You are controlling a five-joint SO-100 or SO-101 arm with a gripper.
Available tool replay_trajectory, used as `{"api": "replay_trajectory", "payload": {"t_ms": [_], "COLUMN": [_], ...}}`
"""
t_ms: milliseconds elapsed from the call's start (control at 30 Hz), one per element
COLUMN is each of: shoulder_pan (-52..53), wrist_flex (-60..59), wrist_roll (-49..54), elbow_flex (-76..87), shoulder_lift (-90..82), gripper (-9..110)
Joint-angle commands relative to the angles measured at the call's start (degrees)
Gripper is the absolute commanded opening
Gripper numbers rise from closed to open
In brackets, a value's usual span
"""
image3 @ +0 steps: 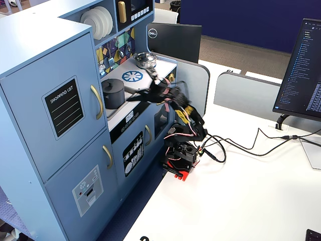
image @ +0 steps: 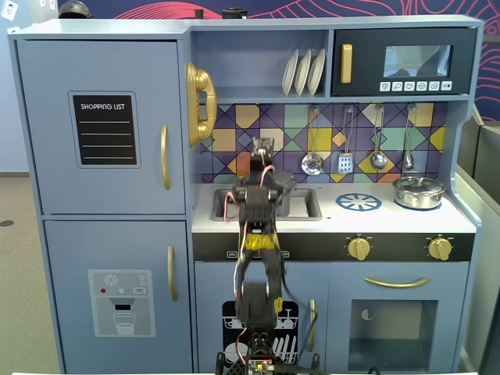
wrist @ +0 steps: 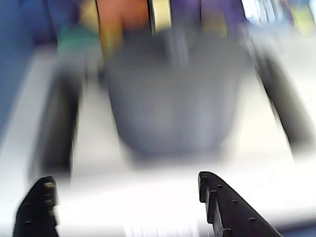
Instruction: Pick up the lid from the counter and put it on the gray recipient
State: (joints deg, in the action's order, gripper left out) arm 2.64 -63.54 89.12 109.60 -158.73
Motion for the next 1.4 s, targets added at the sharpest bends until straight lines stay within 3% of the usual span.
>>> {"api": "replay_trajectory", "payload": {"t_ms": [0, 167, 267, 333, 467, 633, 1000, 1367], "shoulder_pan": [-1.3, -3.3, -3.8, -3.8, -4.7, -3.2, -3.7, -3.7], "wrist_flex": [-11.9, -19.1, -13.1, -8.1, -3.3, -5.5, -23.2, -24.1], "wrist_roll": [-0.2, 2.4, -3.3, -1.8, -4.6, -4.4, -7.7, -2.6], "elbow_flex": [2.3, 15.8, 29.0, 38.8, 51.4, 61.0, 62.4, 62.4], "shoulder_lift": [-6.9, -6.9, -7.3, -8.6, -11.6, -15.3, -23.4, -23.4], "gripper": [20, 9, 3, 0, 0, 0, 0, 2]}}
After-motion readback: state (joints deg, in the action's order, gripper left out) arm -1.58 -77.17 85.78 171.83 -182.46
